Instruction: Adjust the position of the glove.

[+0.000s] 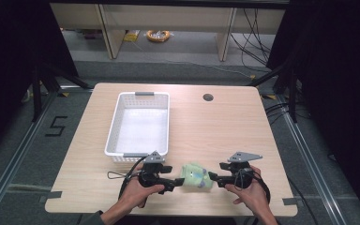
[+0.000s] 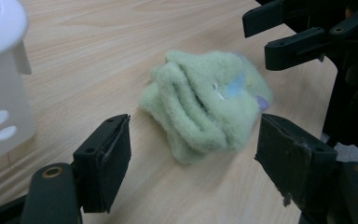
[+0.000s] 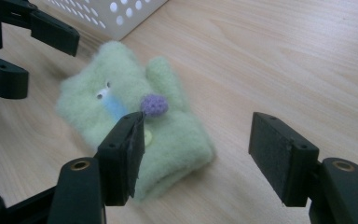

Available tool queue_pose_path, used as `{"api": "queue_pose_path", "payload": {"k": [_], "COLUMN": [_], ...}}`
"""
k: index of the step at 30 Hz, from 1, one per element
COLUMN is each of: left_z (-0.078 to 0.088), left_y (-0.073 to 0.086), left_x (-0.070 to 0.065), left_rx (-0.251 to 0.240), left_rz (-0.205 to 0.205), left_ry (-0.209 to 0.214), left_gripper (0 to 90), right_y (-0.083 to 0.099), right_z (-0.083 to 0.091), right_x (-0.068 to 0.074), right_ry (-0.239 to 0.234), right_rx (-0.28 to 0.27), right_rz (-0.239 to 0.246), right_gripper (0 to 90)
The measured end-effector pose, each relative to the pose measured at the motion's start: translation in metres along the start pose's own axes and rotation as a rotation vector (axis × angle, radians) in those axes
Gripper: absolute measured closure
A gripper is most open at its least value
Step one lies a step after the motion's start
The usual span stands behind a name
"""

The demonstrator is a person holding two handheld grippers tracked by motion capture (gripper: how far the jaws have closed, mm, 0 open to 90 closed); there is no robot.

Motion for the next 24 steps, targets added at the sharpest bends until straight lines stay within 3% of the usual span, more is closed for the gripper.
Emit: {"api": "queue_pose_path", "payload": {"k": [3, 7, 8, 9, 14, 15, 16, 17, 21, 24], "left_z": [-0.004, -0.008, -0.010, -0.012, -0.021, -0.024, -0.026, -0.027, -0.029, -0.031], "left_y": [-0.003, -0.008, -0.007, -0.007, -0.003, -0.001, 0.000, 0.001, 0.003, 0.008], "left_x": [0.004, 0.005, 0.003, 0.001, -0.001, 0.001, 0.001, 0.002, 0.000, 0.000], "left_rx": [-0.001, 0.000, 0.011, 0.010, 0.038, 0.058, 0.066, 0.072, 0.074, 0.095], "left_rz": [0.014, 0.018, 0.021, 0.024, 0.020, 0.011, 0.023, 0.026, 0.043, 0.088], "left_ry": [-0.004, -0.015, 0.002, 0.002, -0.002, 0.001, 0.005, 0.002, 0.019, 0.053], "left_gripper": [27.6, 28.9, 28.8, 28.8, 29.9, 30.3, 30.7, 31.8, 36.4, 39.4], "right_y": [-0.001, 0.002, 0.002, 0.003, 0.004, 0.004, 0.005, 0.005, 0.005, 0.009], "right_z": [-0.001, -0.003, -0.005, -0.005, -0.010, -0.011, -0.011, -0.011, -0.013, -0.017], "right_x": [0.003, 0.005, 0.005, 0.007, 0.004, 0.005, 0.008, 0.007, 0.007, 0.007], "right_ry": [-0.020, -0.009, -0.022, -0.009, -0.011, -0.011, -0.039, -0.016, -0.016, -0.022], "right_rx": [-0.006, 0.017, 0.008, 0.019, 0.022, 0.026, 0.030, 0.028, 0.030, 0.057], "right_rz": [-0.010, -0.013, 0.005, -0.019, 0.022, 0.007, 0.000, 0.003, 0.010, 0.004], "right_gripper": [37.0, 36.9, 36.8, 36.8, 37.8, 38.3, 38.7, 39.2, 40.1, 40.8]}}
Point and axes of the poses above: each handheld gripper's, and its own axes: z roughly backward along the jaws, y roughly out of its underside, x roughly to its left, the point moved 9 cm from there along -z, roughly forward along the jaws, and after that the axes turned 9 degrees about -x, right-handed, at the moved point
